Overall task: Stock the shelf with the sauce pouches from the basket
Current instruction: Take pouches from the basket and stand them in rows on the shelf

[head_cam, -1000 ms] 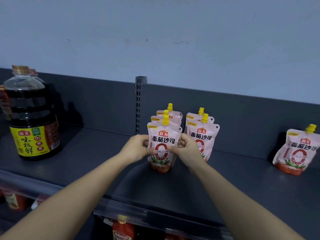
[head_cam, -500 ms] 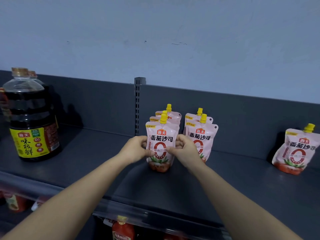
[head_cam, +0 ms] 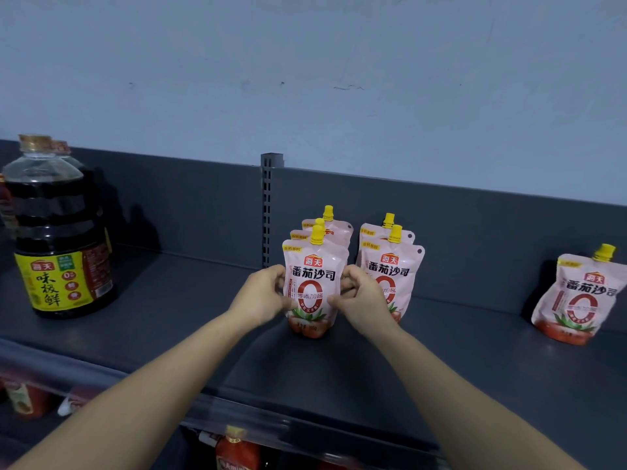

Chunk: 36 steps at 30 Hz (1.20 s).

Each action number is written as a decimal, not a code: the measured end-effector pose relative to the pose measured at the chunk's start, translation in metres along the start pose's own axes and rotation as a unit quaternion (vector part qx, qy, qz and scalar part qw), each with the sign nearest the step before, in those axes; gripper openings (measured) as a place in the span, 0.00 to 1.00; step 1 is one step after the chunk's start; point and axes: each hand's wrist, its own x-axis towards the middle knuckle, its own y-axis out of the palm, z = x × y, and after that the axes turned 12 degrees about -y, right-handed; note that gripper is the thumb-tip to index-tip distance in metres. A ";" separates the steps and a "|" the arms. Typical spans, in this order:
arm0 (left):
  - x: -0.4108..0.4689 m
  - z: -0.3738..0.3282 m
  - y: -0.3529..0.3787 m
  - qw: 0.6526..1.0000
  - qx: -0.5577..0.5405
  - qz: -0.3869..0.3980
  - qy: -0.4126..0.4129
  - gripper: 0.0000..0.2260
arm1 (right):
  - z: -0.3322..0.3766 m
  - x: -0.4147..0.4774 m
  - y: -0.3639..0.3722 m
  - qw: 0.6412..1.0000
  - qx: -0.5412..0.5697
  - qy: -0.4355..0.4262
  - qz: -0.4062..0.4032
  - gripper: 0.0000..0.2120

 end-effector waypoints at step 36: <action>0.005 0.018 -0.012 0.960 -0.155 0.212 -0.098 0.26 | -0.004 -0.005 0.001 0.998 0.048 0.024 0.015 0.10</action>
